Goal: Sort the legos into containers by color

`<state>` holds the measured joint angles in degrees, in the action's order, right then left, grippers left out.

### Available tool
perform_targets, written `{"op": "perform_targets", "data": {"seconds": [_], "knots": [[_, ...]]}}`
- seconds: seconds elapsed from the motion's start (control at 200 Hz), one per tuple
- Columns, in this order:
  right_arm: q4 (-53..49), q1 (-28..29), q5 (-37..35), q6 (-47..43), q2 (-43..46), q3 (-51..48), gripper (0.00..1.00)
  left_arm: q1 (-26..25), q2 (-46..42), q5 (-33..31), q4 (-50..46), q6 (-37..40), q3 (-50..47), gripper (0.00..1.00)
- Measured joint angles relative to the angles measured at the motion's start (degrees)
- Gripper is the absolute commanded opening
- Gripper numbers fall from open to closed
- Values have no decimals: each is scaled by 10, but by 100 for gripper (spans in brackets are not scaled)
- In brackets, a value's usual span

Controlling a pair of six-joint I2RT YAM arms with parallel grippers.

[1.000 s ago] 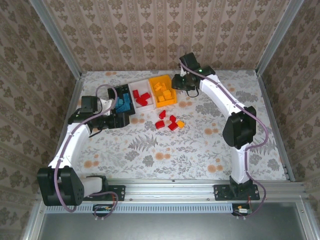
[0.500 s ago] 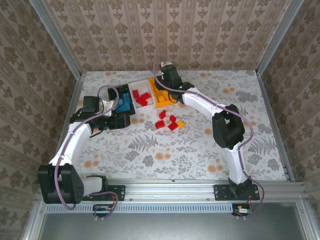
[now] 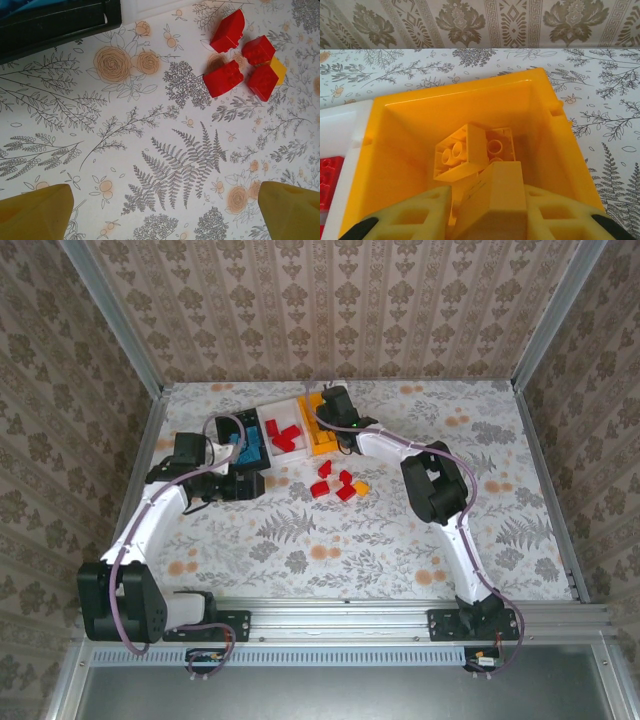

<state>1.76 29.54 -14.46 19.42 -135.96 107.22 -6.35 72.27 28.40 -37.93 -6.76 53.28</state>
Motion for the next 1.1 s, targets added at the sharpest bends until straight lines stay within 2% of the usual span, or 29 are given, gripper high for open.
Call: {"op": "perform_targets", "data": {"seconds": [0.255, 0.35, 0.43, 0.51, 0.565, 0.945, 1.1], "knots": [[24, 0, 0, 2, -22, 7, 36, 0, 9, -7, 0, 4, 0, 96], [26, 0, 0, 3, -22, 7, 39, 0, 13, -8, -1, 4, 0, 97], [29, 0, 0, 3, -23, 8, 49, 0, 13, -10, -1, 5, 0, 97], [31, 0, 3, 8, -23, 10, 65, 0, 13, -12, -2, 6, 0, 97], [30, 0, 2, 5, -24, 13, 68, 0, 13, -12, -2, 6, 0, 97], [39, 0, 3, 0, -24, 17, 70, 0, 13, -13, -2, 6, 0, 97], [16, 0, 21, -4, 24, -13, 70, 0, 13, -14, -2, 6, 0, 97]]}}
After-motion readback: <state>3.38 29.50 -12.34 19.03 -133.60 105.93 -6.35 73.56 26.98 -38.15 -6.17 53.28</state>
